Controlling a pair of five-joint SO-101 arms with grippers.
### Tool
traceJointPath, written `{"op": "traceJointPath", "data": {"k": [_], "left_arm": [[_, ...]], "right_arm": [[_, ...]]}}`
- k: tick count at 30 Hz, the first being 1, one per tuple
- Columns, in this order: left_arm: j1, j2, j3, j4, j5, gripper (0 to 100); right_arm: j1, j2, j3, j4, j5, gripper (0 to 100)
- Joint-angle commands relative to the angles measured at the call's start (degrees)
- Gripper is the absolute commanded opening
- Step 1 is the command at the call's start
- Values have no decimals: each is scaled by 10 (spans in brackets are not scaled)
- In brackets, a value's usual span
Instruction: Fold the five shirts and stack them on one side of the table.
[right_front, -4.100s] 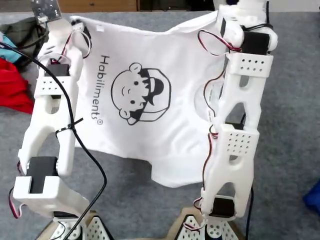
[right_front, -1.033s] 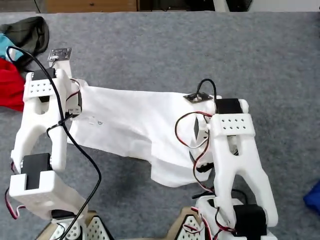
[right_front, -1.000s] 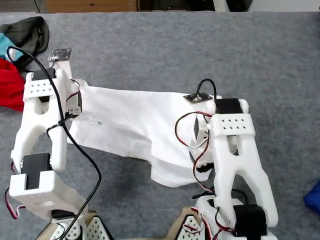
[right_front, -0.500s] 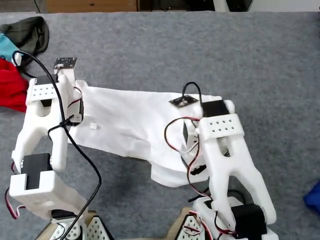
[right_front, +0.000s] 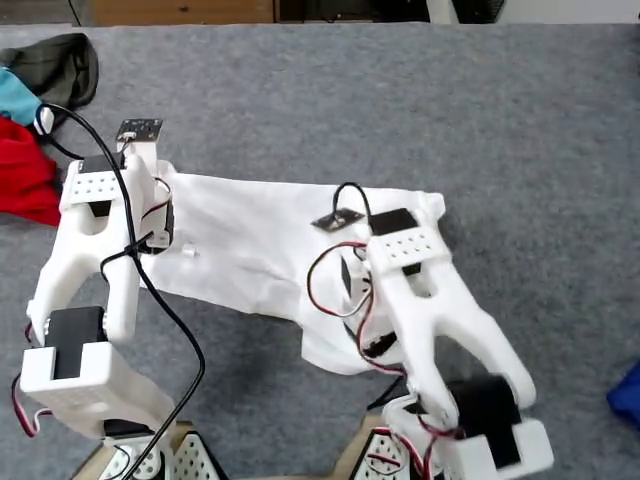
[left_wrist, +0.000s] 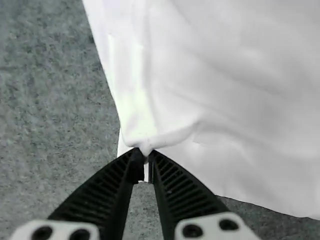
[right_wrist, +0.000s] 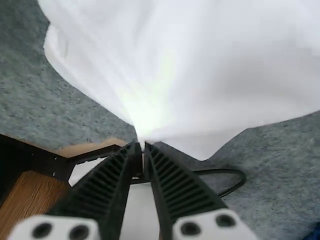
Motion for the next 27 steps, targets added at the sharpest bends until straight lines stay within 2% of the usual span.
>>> {"op": "traceJointPath", "data": {"k": [1, 20, 23, 27], "left_arm": [[3, -6, -4, -9, -5, 19], [1, -9, -5, 17, -5, 19], [-4, -10, -33, 17, 2, 19], [-9, -10, -132, 16, 56, 19]], "right_arm": [[-5, 33, -36, 25, 3, 7], [-6, 38, -59, 63, 6, 7], [0, 37, -60, 61, 6, 6], [43, 13, -127, 60, 6, 6]]}}
